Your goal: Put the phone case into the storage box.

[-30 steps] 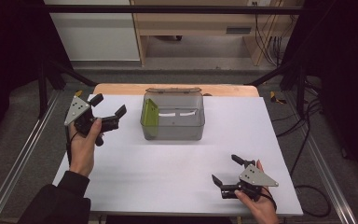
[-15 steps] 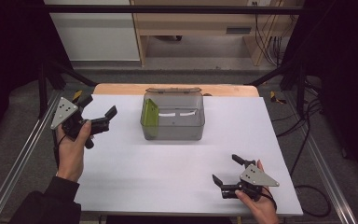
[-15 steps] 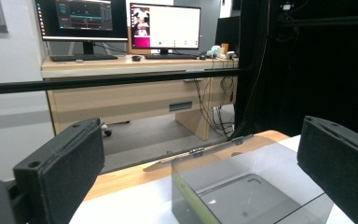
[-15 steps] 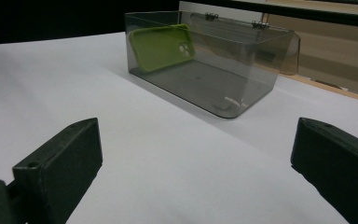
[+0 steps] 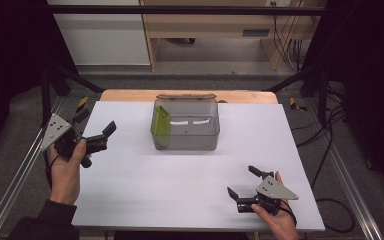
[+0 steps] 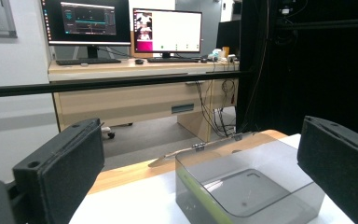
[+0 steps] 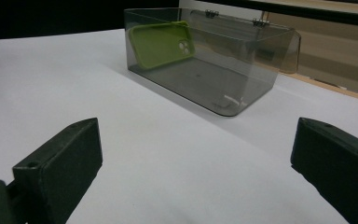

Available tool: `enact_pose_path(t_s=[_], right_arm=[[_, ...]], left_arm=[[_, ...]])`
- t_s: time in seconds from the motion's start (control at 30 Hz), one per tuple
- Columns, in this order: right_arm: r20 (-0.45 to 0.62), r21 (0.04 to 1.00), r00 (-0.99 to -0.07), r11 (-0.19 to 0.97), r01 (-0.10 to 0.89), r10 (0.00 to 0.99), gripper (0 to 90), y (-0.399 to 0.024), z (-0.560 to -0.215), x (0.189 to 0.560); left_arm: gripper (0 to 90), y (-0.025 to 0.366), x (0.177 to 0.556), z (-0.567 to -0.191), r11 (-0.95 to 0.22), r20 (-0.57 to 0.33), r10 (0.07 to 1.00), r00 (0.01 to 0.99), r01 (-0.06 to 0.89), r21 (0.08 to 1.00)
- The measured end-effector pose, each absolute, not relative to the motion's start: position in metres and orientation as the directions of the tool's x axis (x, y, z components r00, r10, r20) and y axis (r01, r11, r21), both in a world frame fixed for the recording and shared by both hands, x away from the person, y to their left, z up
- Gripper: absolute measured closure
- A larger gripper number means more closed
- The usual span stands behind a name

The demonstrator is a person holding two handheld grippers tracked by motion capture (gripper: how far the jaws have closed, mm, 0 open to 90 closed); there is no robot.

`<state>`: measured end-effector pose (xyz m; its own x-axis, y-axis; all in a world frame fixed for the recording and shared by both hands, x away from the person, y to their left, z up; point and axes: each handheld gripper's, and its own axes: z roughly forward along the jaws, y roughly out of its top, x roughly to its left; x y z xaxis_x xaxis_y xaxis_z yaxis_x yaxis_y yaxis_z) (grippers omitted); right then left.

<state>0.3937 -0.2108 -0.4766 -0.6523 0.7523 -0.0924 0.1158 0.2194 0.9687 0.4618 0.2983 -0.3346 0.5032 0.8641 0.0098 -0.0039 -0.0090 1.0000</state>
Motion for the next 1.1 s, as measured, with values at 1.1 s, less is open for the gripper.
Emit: enact_pose_path(t_s=[1.1], right_arm=[[-0.108, 0.965, -0.643, 0.235, 0.115, 0.758, 2.4, -0.210, -0.478, 0.395]], left_arm=[[0.0, 0.335, 0.414, -0.363, 0.007, 0.011, 0.872, 0.489, -0.034, 0.999]])
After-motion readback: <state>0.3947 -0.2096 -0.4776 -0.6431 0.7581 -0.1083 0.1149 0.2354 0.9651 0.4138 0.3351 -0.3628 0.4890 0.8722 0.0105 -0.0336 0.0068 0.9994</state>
